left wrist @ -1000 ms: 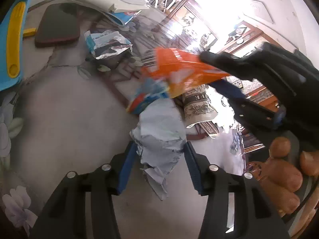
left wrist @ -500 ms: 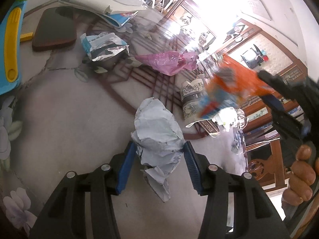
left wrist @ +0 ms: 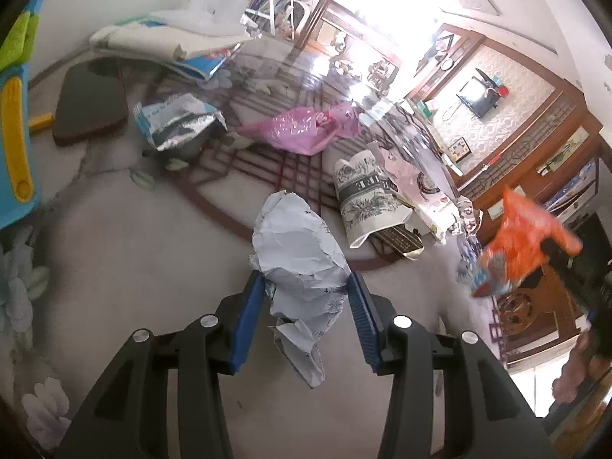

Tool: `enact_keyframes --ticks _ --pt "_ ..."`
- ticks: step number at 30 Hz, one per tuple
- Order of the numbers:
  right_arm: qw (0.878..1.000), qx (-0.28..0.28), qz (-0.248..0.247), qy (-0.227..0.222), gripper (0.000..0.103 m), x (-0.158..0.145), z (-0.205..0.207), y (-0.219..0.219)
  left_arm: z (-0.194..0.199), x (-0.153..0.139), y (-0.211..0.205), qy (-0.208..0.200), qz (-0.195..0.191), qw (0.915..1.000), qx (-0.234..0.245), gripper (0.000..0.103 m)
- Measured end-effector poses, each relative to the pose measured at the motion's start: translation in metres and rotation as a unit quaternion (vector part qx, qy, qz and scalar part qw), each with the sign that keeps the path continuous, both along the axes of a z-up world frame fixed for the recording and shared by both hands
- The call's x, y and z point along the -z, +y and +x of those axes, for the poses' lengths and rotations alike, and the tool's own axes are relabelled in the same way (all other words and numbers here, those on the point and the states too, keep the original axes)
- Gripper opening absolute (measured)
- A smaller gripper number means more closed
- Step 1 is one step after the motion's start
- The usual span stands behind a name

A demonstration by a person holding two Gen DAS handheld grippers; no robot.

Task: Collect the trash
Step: 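Carry the paper and orange bag to the red bucket and open both tools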

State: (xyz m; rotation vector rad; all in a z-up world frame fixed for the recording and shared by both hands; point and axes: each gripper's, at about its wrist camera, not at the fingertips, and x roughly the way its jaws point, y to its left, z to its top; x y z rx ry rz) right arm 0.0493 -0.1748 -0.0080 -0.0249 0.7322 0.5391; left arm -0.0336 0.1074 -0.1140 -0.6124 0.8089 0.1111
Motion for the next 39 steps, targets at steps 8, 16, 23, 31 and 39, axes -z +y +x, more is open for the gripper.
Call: enact_keyframes --ticks 8,16,23,31,39 --pt "1.000 0.013 0.011 0.026 0.025 0.014 0.005 -0.035 -0.001 -0.019 -0.019 -0.015 0.079 0.9967 0.009 0.042" --pt "0.997 0.049 0.052 0.037 0.025 0.011 0.009 -0.067 -0.002 -0.066 -0.070 -0.073 0.119 0.9895 0.037 0.042" --pt "0.991 0.102 0.071 0.049 0.025 0.013 0.014 -0.108 0.021 -0.088 -0.133 -0.099 0.109 0.9845 0.096 0.042" --pt "0.976 0.187 0.089 0.066 0.025 0.019 0.019 -0.170 0.041 -0.089 -0.203 -0.094 0.093 0.9781 0.160 0.042" --pt "0.949 0.290 0.109 0.063 0.026 0.022 0.017 -0.242 0.060 -0.075 -0.273 -0.070 0.081 0.9671 0.230 0.042"
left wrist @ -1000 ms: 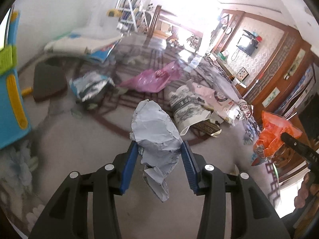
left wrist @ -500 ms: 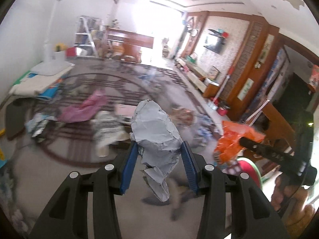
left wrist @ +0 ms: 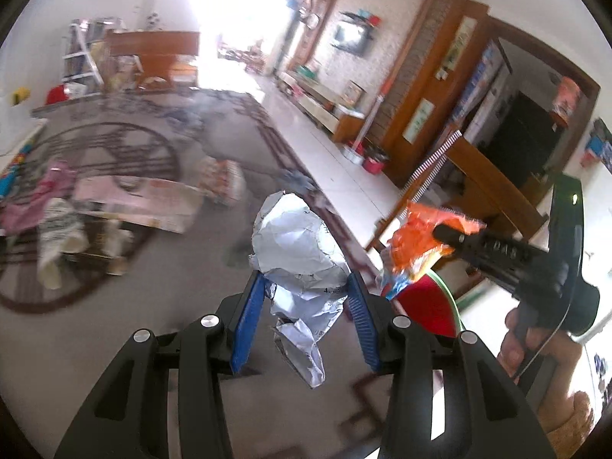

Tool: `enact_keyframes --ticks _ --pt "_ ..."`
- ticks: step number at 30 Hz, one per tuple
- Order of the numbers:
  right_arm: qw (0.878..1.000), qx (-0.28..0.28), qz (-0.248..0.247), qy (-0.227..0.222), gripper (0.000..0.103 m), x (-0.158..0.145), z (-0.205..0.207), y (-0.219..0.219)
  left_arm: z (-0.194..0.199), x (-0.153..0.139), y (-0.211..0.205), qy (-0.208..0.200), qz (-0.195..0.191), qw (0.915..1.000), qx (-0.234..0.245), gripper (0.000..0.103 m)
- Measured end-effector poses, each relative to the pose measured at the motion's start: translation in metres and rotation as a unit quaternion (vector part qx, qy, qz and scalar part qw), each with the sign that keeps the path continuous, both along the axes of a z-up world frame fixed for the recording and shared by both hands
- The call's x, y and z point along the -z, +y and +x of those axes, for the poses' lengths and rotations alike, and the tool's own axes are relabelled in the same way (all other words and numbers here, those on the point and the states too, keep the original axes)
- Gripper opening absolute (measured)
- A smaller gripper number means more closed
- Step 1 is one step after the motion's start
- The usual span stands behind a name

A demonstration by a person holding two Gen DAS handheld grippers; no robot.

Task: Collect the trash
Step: 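Carry the paper and orange bag to the red bucket and open both tools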

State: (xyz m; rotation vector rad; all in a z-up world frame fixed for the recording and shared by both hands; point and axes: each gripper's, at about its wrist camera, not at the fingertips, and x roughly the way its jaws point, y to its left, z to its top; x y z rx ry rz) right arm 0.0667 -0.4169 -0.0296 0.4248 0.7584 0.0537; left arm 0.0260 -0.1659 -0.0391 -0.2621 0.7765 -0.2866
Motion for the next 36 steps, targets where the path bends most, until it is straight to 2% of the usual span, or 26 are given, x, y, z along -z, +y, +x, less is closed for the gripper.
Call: enact_keyframes --ticks 4,8,12,17,20,24,30,34,36 --pt "0.998 0.045 0.031 0.013 0.026 0.010 -0.002 -0.032 0.015 0.011 -0.042 0.019 -0.001 0.9990 0.041 0.042" --pt "0.995 0.100 0.010 0.011 0.026 0.012 -0.007 -0.056 0.031 0.018 -0.075 0.030 0.001 0.9969 0.072 0.042" --pt "0.984 0.180 0.016 -0.001 0.026 0.013 -0.021 -0.091 0.046 0.023 -0.105 0.037 0.001 0.9944 0.099 0.042" --pt "0.969 0.244 0.027 -0.003 0.027 0.017 -0.036 -0.115 0.067 0.028 -0.150 0.054 0.009 0.9877 0.146 0.042" --pt "0.966 0.258 0.023 0.004 0.027 0.018 -0.038 -0.121 0.073 0.026 -0.168 0.056 0.006 0.9842 0.168 0.042" --pt "0.964 0.264 0.024 0.017 0.027 0.023 -0.037 -0.125 0.077 0.023 -0.172 0.051 0.008 0.9834 0.174 0.043" --pt "0.959 0.283 0.012 0.009 0.029 0.019 -0.042 -0.125 0.078 0.019 -0.179 0.047 0.002 0.9815 0.186 0.045" --pt "0.957 0.289 -0.001 0.008 0.029 0.018 -0.039 -0.123 0.079 0.026 -0.192 0.052 0.015 0.9786 0.199 0.047" --pt "0.957 0.290 -0.004 0.012 0.031 0.019 -0.038 -0.124 0.080 0.027 -0.194 0.057 0.012 0.9780 0.200 0.055"
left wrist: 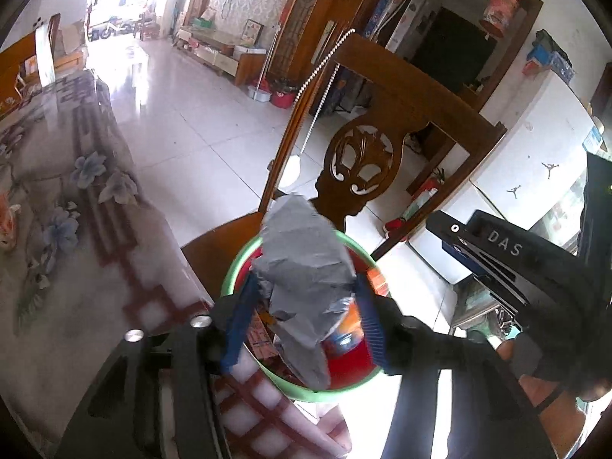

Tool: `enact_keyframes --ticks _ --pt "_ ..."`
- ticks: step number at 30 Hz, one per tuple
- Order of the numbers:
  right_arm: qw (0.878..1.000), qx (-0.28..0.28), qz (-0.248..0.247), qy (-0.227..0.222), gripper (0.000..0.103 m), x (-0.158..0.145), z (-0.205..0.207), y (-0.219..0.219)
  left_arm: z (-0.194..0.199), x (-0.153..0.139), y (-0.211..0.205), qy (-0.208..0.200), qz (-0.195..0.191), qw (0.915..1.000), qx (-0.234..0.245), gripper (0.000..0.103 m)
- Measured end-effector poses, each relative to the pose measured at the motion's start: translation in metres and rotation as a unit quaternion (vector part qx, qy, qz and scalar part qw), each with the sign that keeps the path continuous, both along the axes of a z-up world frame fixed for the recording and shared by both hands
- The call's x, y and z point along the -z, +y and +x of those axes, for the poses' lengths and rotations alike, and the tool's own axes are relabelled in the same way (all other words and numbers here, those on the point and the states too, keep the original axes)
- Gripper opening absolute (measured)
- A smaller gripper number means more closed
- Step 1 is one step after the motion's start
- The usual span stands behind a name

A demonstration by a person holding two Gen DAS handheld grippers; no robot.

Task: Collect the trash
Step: 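Carry the paper and orange bag to the red bucket and open both tools, then move both open tools back over the table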

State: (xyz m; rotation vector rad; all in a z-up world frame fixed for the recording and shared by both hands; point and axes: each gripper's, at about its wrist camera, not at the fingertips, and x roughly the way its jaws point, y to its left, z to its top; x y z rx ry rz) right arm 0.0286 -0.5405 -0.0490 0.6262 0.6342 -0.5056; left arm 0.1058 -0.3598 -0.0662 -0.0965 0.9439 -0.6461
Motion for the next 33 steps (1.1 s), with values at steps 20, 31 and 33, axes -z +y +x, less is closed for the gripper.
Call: enact_keyframes --ticks 20,31,33 --pt "0.996 -0.072 -0.053 -0.024 0.073 -0.025 0.022 0.051 -0.037 -0.008 0.129 -0.044 0.018 0.9919 -0.118 0.076" --pt "0.976 -0.208 -0.056 -0.014 0.078 -0.035 0.051 0.151 -0.019 0.005 0.356 0.003 0.081 0.9196 -0.384 0.076" --pt "0.971 -0.231 -0.063 -0.013 0.078 -0.037 0.055 0.172 -0.015 0.005 0.379 0.012 0.064 0.9099 -0.410 0.076"
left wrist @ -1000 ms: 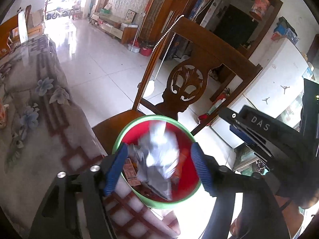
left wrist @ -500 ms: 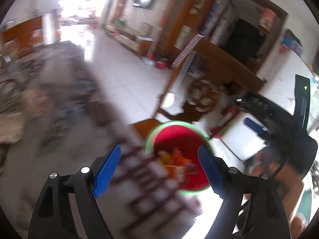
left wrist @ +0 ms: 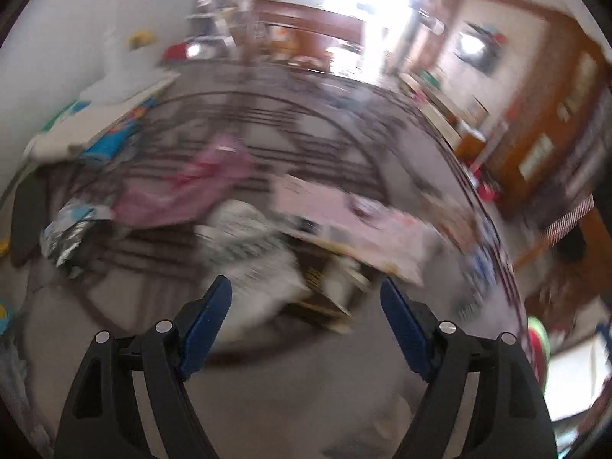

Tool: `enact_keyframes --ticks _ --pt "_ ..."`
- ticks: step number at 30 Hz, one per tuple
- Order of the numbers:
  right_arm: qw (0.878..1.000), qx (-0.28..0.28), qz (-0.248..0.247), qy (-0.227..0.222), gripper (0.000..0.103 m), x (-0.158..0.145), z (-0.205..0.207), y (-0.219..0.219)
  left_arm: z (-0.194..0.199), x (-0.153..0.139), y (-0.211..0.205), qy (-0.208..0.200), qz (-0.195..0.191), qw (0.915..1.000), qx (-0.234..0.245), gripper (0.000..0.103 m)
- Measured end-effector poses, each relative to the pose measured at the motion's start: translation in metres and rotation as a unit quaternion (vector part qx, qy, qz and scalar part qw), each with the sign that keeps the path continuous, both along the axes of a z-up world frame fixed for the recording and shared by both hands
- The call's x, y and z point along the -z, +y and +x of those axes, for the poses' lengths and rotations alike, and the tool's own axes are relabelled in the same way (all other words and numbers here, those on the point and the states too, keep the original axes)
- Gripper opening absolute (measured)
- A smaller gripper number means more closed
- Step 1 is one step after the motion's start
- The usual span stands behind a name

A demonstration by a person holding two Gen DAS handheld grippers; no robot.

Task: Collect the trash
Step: 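Move both open tools back over the table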

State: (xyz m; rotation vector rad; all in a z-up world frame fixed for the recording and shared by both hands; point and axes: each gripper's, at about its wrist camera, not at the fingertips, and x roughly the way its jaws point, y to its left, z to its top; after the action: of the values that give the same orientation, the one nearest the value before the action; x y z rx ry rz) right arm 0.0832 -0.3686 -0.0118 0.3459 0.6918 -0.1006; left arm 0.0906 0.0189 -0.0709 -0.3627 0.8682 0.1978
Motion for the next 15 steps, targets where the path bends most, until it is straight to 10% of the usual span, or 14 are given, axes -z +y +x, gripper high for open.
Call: enact_keyframes --ticks 9,15 --pt "0.996 -0.064 -0.065 0.009 0.079 0.002 0.009 0.054 0.039 0.039 0.041 0.087 -0.032 0.9953 -0.029 0.076" --pt "0.997 -0.055 -0.043 0.022 0.079 0.008 0.015 0.047 0.015 0.044 0.044 0.058 -0.063 0.9960 -0.026 0.047"
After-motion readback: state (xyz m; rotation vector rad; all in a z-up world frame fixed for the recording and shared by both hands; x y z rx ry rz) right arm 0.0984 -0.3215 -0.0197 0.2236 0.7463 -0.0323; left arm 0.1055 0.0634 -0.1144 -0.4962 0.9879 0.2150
